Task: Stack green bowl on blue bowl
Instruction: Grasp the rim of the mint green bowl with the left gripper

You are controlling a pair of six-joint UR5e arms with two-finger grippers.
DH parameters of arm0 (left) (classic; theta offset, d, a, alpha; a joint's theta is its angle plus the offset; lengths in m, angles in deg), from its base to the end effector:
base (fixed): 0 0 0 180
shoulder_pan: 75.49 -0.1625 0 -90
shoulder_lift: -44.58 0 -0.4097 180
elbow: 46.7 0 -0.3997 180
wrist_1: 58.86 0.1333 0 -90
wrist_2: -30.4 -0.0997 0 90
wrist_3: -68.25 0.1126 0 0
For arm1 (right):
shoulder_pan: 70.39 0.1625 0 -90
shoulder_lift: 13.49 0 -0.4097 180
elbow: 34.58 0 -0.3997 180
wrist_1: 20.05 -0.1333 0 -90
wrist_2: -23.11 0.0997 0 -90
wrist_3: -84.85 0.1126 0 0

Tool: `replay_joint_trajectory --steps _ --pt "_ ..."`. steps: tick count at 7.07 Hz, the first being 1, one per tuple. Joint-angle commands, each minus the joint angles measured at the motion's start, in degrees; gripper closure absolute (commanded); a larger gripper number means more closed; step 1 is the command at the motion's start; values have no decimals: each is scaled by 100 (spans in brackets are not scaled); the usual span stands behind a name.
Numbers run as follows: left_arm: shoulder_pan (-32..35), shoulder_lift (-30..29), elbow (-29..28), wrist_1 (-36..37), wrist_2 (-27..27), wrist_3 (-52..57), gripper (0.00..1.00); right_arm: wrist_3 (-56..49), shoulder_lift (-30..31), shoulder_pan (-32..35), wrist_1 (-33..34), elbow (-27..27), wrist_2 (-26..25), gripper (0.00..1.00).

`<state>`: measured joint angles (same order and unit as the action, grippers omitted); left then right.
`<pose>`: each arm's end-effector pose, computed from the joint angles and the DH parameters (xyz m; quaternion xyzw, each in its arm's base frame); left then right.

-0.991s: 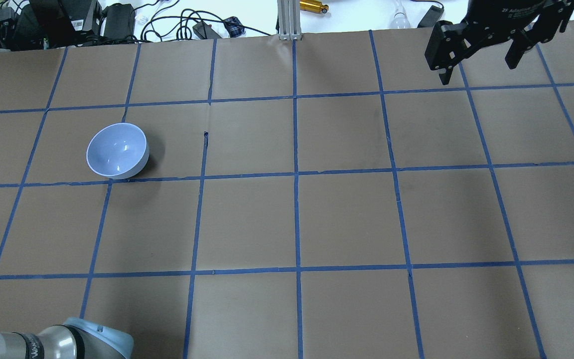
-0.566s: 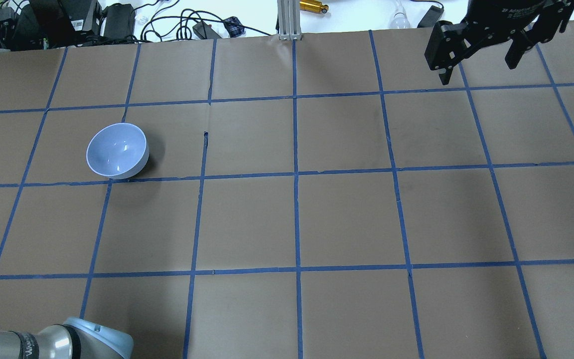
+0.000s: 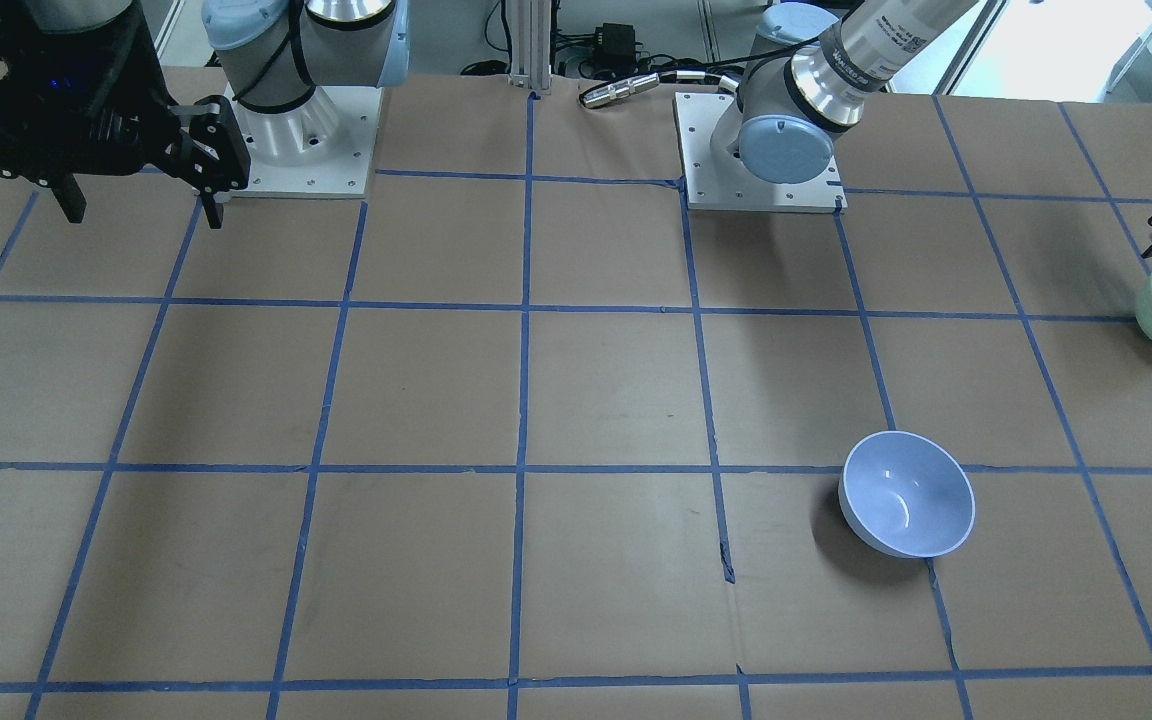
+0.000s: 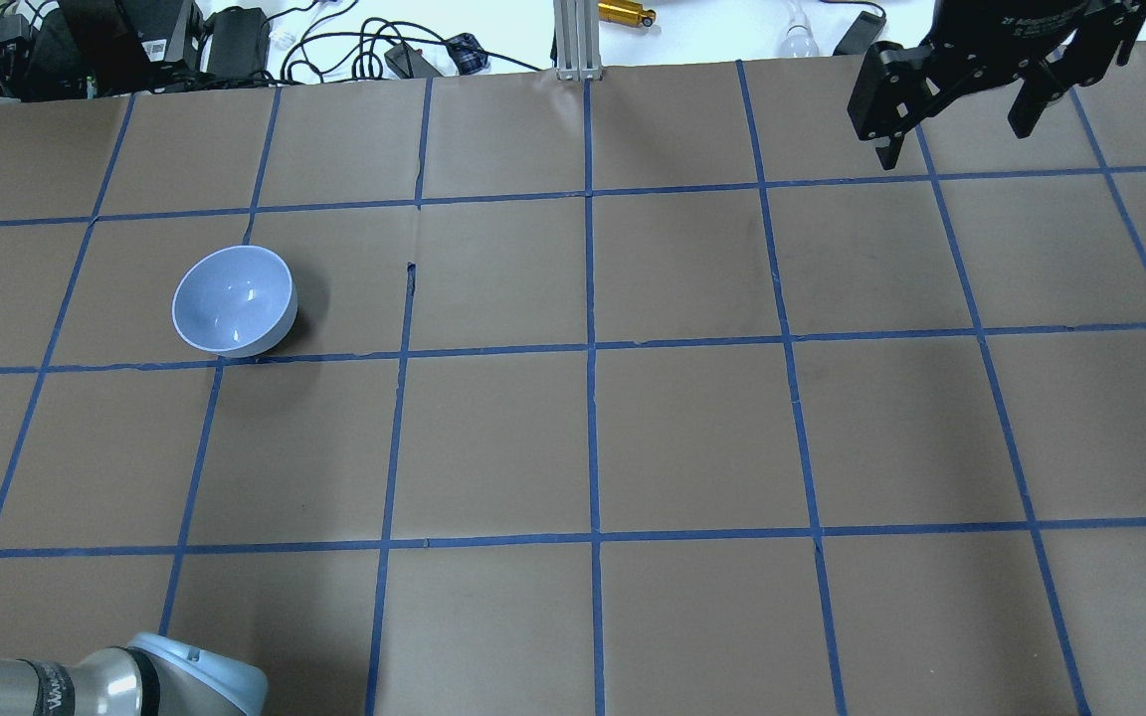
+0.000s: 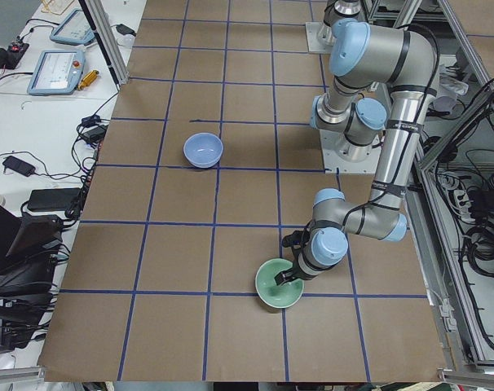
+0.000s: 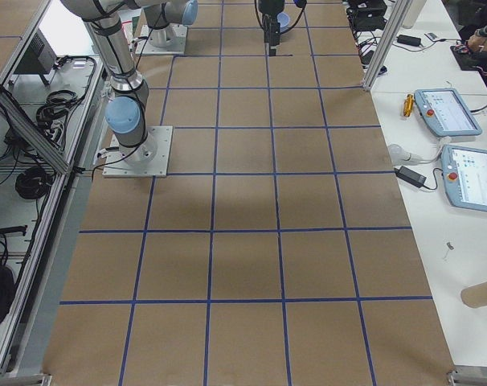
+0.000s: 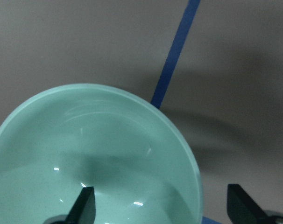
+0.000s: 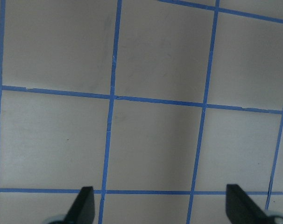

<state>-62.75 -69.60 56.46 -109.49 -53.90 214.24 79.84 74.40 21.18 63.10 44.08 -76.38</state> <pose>0.5428 -0.2709 0.1854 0.5644 0.8238 -0.0397 0.0348 0.1288 -0.5105 0.5292 0.0555 -0.9948 0.0182 0.0833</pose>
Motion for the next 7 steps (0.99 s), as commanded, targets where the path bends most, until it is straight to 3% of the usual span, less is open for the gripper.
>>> replay_joint_trajectory --steps 1,3,5,6,7 --pt "1 -96 2 -8 -121 -17 0 0 0 1 0 0 0 0" --pt "1 -140 2 -8 -253 -44 5 0 0 1 0 0 0 0" --pt "1 -166 -6 18 -403 -44 29 0 0 -8 0 0 0 0" --pt "1 -158 -7 27 -490 -44 79 0 0 1 0 0 0 0" --pt "9 -157 -7 27 -526 -44 100 0 0 1 0 0 0 0"
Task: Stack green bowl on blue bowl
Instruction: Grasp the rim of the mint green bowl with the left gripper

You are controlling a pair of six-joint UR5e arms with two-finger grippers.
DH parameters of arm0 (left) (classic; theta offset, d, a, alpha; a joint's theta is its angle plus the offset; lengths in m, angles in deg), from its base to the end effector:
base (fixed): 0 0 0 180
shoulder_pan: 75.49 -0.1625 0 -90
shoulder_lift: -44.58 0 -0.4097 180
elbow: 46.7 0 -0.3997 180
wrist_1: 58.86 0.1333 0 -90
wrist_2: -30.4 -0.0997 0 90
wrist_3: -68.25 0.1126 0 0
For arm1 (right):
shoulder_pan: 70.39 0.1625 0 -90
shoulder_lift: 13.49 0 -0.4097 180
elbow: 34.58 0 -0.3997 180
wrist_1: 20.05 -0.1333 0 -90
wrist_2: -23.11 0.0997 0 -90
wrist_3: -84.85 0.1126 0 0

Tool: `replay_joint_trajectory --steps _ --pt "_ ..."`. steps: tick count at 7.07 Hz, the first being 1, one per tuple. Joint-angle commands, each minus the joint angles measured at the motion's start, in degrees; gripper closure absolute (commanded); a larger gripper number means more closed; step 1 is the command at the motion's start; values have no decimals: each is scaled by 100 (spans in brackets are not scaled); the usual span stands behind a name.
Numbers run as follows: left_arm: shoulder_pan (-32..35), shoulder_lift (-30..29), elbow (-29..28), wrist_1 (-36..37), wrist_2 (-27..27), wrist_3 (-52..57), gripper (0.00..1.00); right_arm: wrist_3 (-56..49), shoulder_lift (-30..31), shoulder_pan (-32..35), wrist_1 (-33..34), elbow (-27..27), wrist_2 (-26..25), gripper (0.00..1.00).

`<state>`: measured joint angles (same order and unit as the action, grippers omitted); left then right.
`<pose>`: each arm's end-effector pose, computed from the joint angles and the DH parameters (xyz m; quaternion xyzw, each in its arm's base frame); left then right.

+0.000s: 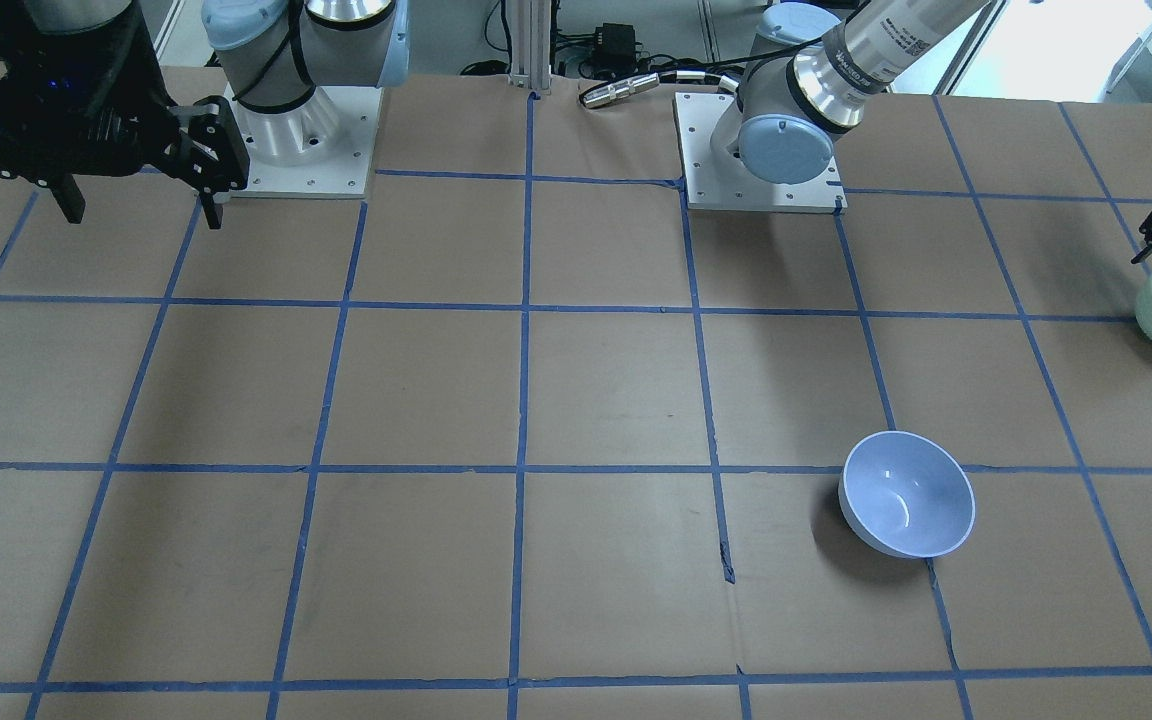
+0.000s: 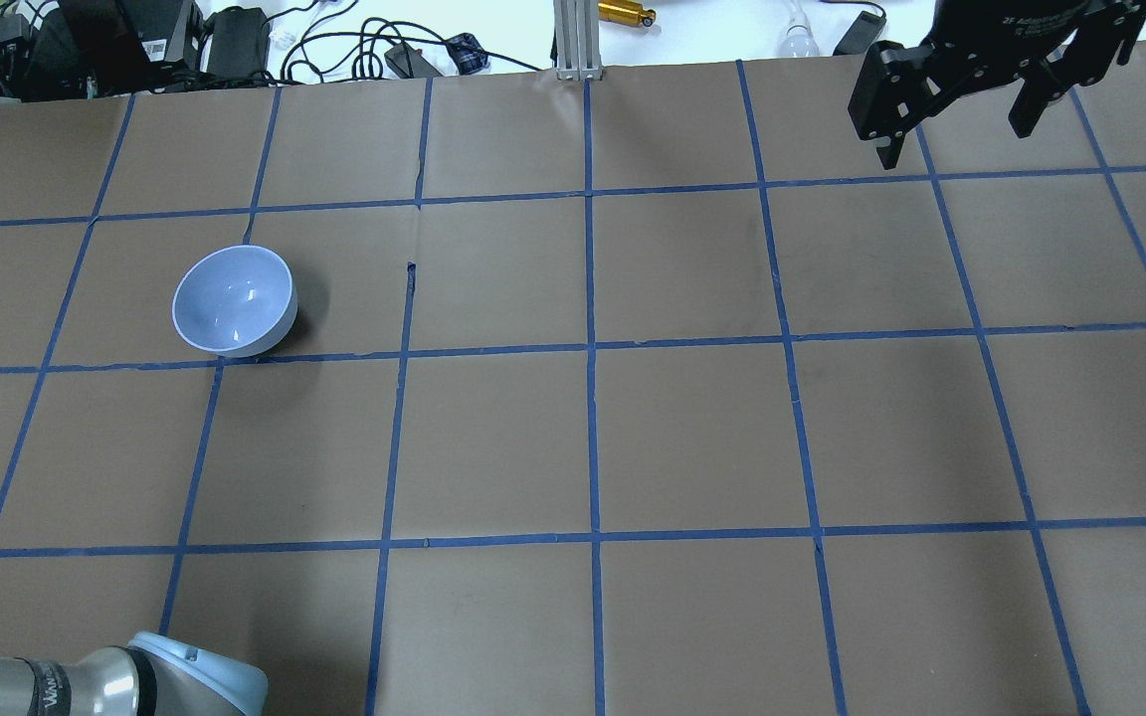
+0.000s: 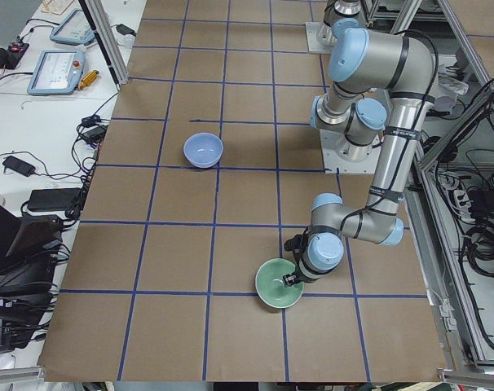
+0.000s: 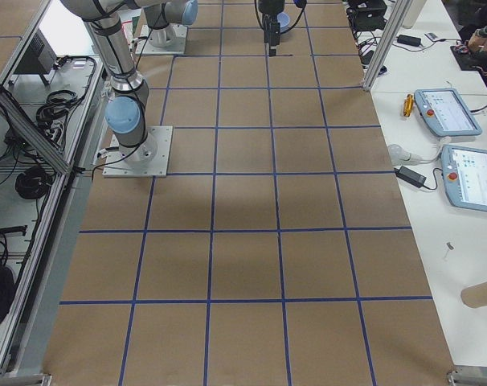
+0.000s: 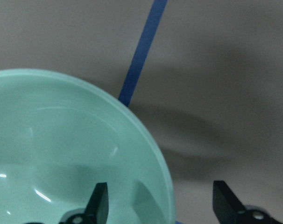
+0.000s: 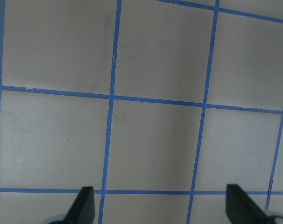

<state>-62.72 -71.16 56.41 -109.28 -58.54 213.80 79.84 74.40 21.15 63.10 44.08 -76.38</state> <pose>0.5458 -0.2625 0.1695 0.5615 0.8274 -0.0063 0.0093 0.1285 -0.5106 0.5292 0.0552 -0.9948 0.0182 0.0833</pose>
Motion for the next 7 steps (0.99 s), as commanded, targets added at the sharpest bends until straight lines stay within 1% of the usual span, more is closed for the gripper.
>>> replay_joint_trajectory --steps 1,2,3,7 --pt "6 -2 -1 6 -62 8 100 0 0 -5 0 0 0 0" --pt "41 51 -1 6 -71 0 100 0 0 4 0 0 0 0" --pt "128 86 -10 -2 -227 -18 100 0 0 -5 0 0 0 0" --pt "190 130 -10 -11 -238 -18 100 0 0 -5 0 0 0 0"
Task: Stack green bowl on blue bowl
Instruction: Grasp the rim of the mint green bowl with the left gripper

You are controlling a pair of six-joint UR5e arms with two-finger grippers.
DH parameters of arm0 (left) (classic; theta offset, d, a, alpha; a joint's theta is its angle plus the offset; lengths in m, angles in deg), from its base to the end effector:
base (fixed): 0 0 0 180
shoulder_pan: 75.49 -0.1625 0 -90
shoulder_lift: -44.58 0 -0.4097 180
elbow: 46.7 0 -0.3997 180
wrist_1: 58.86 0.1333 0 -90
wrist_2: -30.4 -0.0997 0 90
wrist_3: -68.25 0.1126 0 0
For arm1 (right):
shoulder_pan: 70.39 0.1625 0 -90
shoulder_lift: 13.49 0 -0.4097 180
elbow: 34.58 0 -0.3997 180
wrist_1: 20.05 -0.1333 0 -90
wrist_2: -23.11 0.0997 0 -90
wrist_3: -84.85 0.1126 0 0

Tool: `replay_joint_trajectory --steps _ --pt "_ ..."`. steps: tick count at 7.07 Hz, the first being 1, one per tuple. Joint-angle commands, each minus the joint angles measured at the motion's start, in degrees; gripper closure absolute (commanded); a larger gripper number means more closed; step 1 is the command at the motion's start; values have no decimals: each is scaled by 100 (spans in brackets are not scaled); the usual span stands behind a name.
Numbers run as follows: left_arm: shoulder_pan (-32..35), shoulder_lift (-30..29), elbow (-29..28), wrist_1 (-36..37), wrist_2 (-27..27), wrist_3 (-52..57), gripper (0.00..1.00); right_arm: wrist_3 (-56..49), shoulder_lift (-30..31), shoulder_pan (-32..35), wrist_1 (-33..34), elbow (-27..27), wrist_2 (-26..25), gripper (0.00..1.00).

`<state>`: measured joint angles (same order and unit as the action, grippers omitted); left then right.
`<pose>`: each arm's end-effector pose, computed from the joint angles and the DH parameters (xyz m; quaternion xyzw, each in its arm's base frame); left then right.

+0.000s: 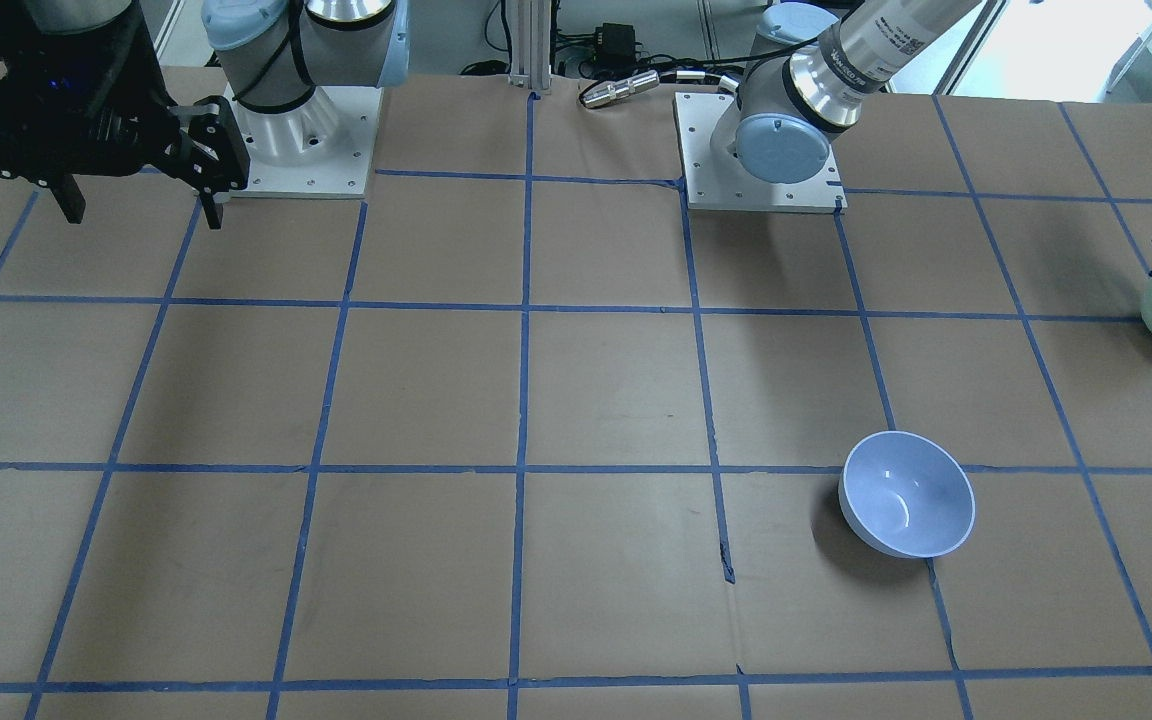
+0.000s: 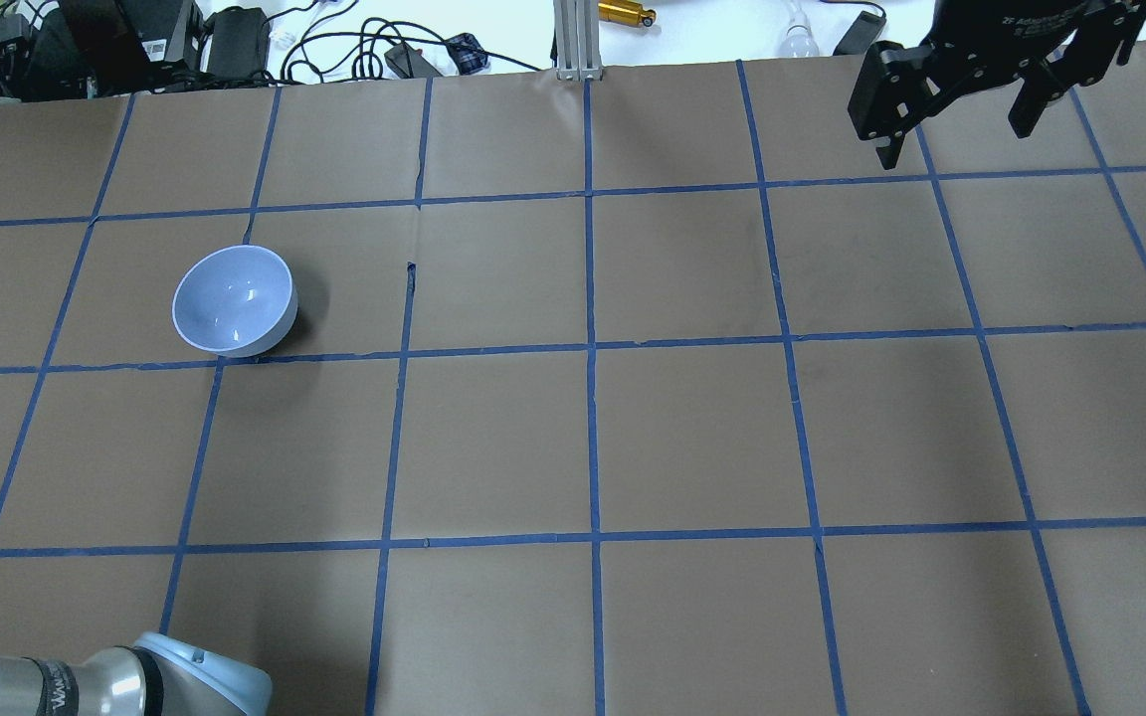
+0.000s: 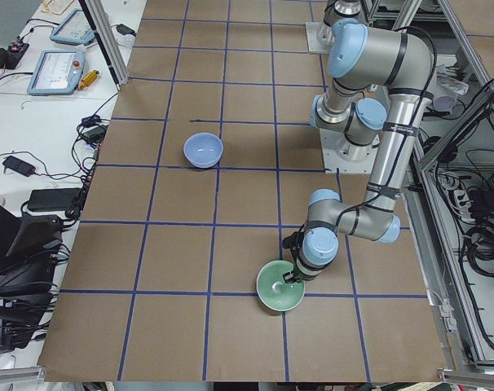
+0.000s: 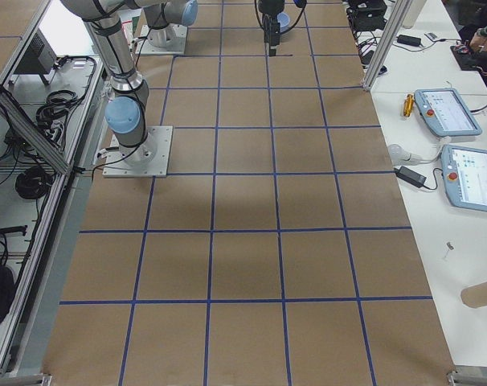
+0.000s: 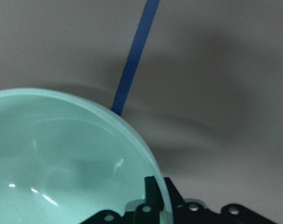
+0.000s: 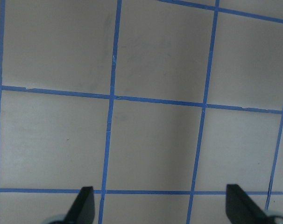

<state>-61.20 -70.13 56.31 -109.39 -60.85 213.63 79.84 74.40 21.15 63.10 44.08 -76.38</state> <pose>0.5400 -0.2726 0.1807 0.5710 0.8208 0.0156 0.0105 0.1285 -0.5106 0.5292 0.0552 -0.9948 0.0182 0.0833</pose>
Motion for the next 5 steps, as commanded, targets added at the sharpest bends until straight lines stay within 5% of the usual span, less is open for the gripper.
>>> replay_joint_trajectory --steps 1,5 --pt "48 18 8 0 2 0 100 0 0 4 0 0 0 0" --pt "309 254 -18 -44 -24 8 100 0 0 5 0 0 0 0"
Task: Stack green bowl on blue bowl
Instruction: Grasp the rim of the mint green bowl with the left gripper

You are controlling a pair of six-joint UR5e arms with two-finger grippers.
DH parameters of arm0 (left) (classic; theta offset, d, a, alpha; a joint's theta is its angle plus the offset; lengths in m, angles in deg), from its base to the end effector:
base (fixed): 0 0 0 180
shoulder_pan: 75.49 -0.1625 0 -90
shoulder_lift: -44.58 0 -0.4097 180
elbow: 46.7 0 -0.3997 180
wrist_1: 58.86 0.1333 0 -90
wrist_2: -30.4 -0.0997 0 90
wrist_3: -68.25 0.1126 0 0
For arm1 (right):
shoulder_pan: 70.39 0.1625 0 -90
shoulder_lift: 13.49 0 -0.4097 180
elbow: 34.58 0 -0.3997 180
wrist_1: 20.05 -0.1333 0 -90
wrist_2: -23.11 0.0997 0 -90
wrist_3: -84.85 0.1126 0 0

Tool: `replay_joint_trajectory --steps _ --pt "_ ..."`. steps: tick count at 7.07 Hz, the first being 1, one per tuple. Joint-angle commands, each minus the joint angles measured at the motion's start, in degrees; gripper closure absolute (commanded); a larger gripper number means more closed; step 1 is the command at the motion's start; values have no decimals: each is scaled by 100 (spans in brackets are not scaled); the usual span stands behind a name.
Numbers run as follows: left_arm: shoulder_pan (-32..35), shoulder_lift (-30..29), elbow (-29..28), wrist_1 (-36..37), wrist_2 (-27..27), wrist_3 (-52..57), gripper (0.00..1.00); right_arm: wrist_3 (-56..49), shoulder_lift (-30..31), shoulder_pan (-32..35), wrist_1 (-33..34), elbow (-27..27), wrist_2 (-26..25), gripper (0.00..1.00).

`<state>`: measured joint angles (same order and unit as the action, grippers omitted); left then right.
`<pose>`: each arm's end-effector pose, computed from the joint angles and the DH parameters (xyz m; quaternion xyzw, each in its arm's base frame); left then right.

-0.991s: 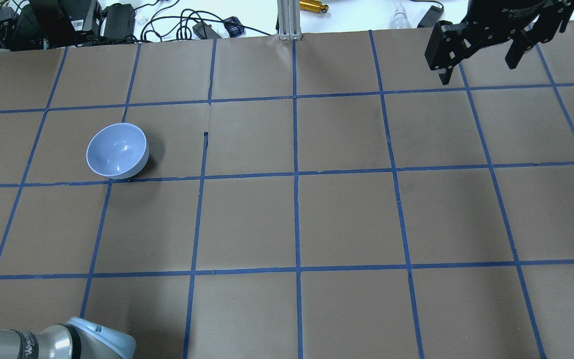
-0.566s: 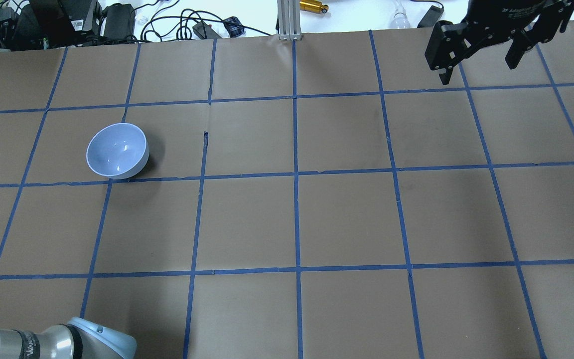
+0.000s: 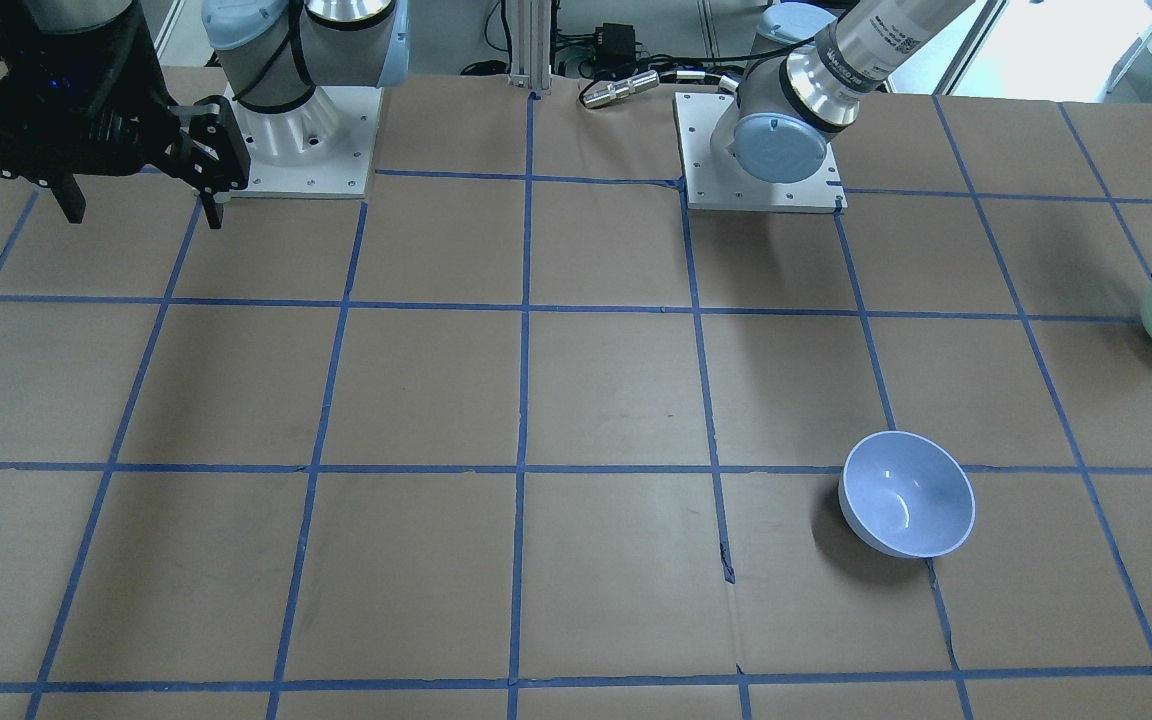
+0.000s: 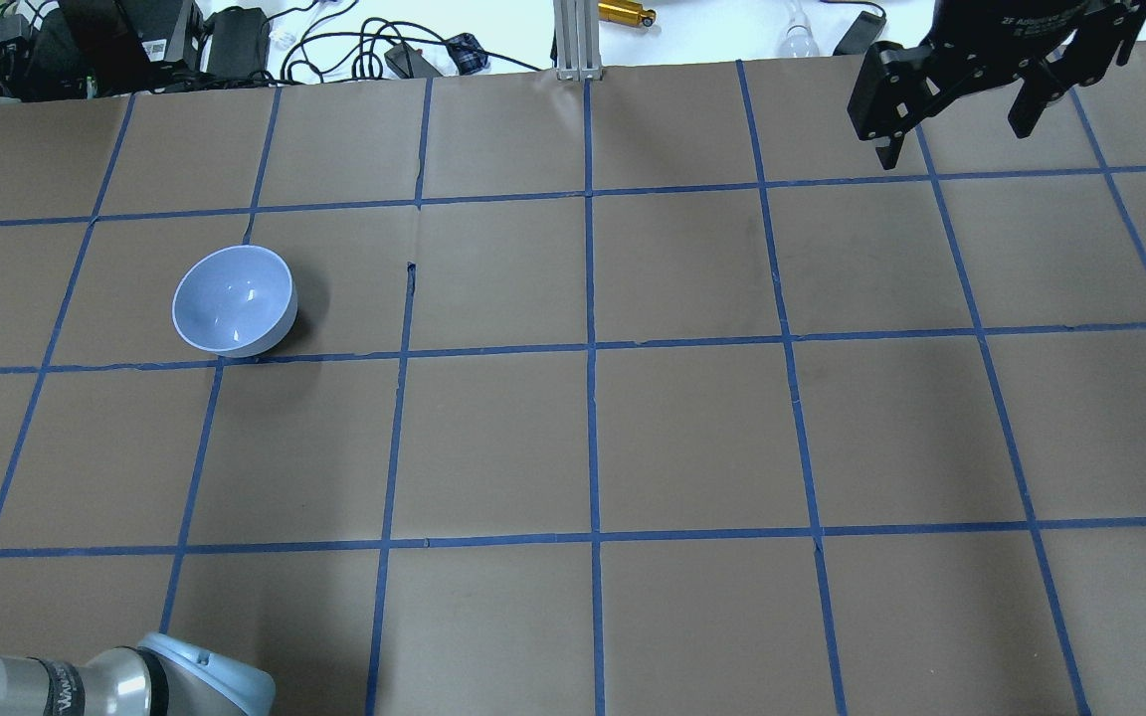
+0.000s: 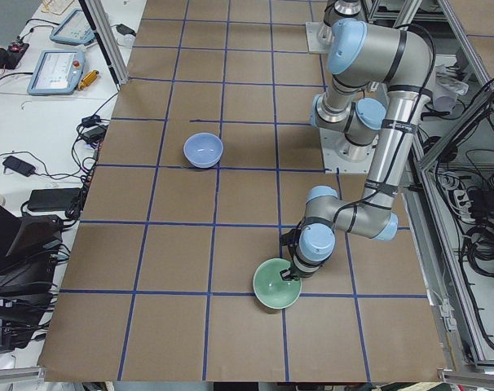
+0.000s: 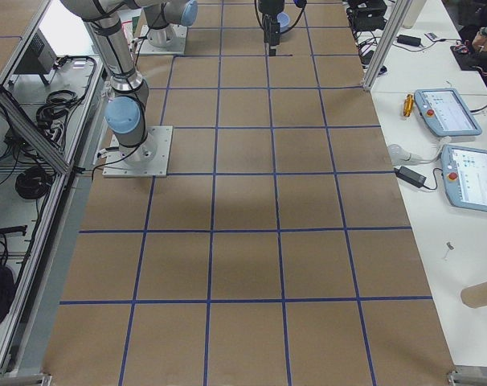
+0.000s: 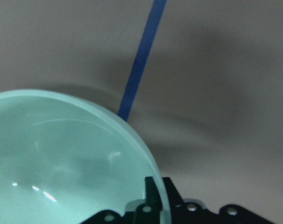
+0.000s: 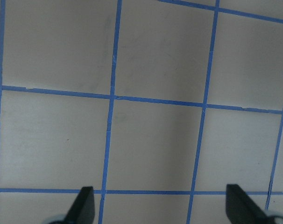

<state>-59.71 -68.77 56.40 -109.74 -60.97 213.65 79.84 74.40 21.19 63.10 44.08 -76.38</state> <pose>0.5310 -0.2858 0.1934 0.5816 0.8131 0.0191 0.0179 0.1289 -0.5105 0.5292 0.0556 -0.9948 0.0182 0.0833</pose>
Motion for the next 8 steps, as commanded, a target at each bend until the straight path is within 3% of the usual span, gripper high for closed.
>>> replay_joint_trajectory --steps 1,3,8 --pt "362 259 -53 -27 -196 7 100 0 0 0 0 0 0 0" --pt "608 549 -53 -158 -206 -106 100 0 0 0 0 0 0 0" --pt "2329 1367 -325 -824 -197 -1466 100 0 0 0 0 0 0 0"
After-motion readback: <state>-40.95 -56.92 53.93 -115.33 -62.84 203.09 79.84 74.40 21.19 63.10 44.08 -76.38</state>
